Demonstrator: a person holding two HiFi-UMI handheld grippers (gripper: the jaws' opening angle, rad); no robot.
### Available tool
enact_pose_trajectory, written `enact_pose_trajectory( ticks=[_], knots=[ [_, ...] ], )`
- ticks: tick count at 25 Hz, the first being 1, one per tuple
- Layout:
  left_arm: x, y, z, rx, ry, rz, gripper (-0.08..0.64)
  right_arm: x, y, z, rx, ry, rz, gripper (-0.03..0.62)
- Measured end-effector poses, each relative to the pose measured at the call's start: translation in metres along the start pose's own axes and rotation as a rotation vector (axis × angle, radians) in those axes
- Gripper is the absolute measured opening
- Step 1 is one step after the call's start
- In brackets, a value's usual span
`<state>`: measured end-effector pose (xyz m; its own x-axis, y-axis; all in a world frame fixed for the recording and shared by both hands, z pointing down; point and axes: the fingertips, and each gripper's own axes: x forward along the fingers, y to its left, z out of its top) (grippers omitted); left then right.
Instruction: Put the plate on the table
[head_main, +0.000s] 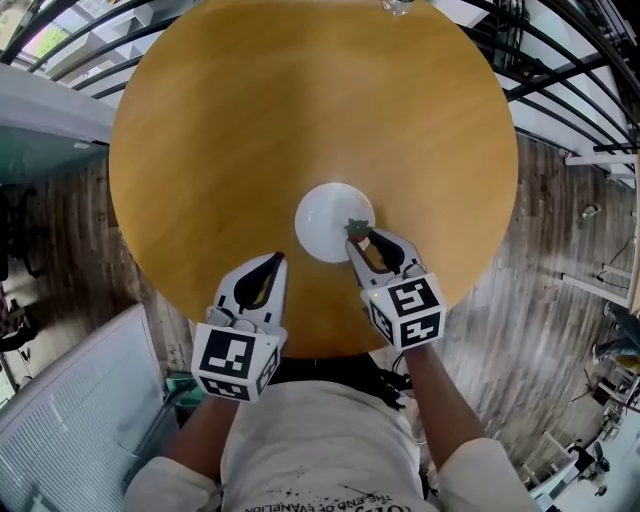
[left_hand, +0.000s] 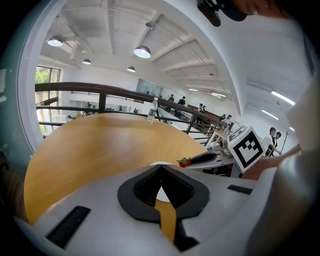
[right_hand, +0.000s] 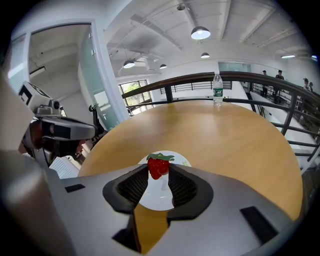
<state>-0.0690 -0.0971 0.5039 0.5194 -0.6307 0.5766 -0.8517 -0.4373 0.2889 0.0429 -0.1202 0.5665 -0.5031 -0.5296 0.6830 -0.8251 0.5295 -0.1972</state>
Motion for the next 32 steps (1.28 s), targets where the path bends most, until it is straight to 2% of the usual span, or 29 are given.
enact_pose_trajectory(
  ticks=[10, 15, 24, 32],
  knots=[
    [0.002, 0.001, -0.007, -0.007, 0.02, 0.008, 0.023, 0.02, -0.006, -0.014, -0.065, 0.061, -0.011, 0.141],
    [0.002, 0.005, -0.015, -0.015, 0.032, 0.011, 0.023, 0.04, 0.004, -0.02, -0.141, 0.114, -0.011, 0.141],
    [0.004, 0.007, -0.022, -0.027, 0.048, 0.021, 0.023, 0.058, -0.001, -0.034, -0.271, 0.227, -0.064, 0.141],
    [0.004, 0.01, -0.023, -0.033, 0.046, 0.023, 0.023, 0.062, -0.002, -0.042, -0.282, 0.27, -0.06, 0.141]
  ],
)
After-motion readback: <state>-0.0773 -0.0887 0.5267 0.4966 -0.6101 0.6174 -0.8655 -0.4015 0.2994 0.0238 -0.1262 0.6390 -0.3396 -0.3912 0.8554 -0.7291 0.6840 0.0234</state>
